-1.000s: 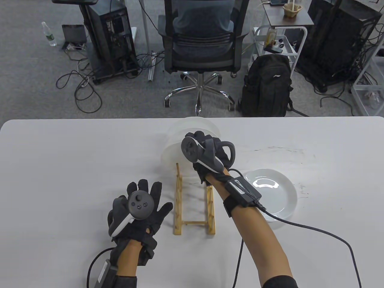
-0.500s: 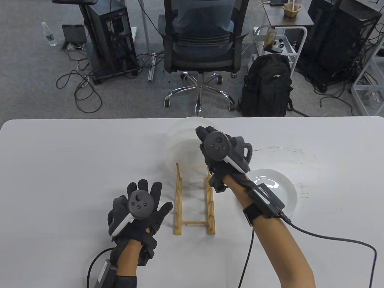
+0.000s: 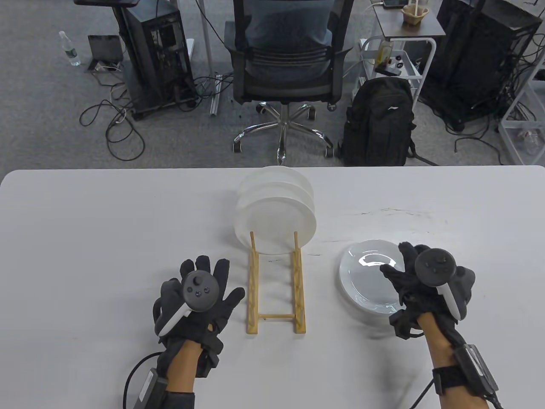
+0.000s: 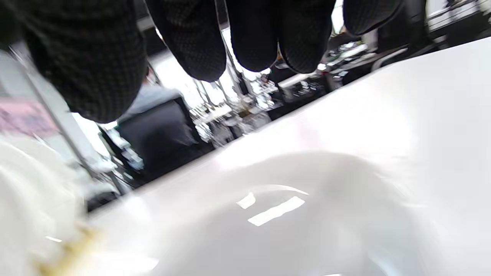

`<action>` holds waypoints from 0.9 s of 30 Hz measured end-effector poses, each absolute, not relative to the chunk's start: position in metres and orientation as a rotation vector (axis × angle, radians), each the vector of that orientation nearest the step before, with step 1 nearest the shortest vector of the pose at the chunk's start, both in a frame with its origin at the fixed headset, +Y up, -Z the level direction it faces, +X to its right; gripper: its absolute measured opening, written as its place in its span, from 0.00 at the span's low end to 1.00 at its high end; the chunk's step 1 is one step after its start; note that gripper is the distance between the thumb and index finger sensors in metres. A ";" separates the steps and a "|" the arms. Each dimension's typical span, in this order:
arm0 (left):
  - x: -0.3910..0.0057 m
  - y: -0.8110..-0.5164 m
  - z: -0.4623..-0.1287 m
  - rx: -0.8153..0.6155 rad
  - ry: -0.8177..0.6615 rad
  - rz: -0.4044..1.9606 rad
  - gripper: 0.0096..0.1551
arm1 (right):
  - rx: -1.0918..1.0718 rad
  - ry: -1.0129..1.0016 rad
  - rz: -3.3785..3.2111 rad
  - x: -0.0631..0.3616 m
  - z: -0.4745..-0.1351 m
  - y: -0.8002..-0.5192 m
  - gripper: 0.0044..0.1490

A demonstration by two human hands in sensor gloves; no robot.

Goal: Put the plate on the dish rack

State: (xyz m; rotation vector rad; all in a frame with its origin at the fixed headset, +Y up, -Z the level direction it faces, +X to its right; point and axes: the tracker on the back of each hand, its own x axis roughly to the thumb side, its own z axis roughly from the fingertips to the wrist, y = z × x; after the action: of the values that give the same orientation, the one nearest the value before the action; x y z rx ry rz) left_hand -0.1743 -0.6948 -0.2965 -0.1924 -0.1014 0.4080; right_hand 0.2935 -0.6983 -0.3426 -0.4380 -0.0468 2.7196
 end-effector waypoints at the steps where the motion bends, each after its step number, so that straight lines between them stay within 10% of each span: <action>1: -0.174 -0.696 -0.297 -0.193 -0.101 0.411 0.48 | -0.521 0.008 2.777 0.301 -0.344 -0.708 0.51; 12: -0.173 -0.701 -0.297 -0.232 -0.091 0.405 0.48 | -0.861 0.426 2.811 0.331 -0.357 -0.754 0.63; 27: -0.175 -0.701 -0.297 -0.245 -0.080 0.415 0.48 | -0.877 0.053 2.397 0.364 -0.343 -0.714 0.30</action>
State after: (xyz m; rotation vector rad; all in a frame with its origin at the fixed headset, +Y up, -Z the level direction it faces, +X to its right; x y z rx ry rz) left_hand -0.1750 -0.7006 -0.2973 -0.2454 -0.0805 0.4150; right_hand 0.3641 -0.7140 -0.3428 -0.8765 0.0527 2.3969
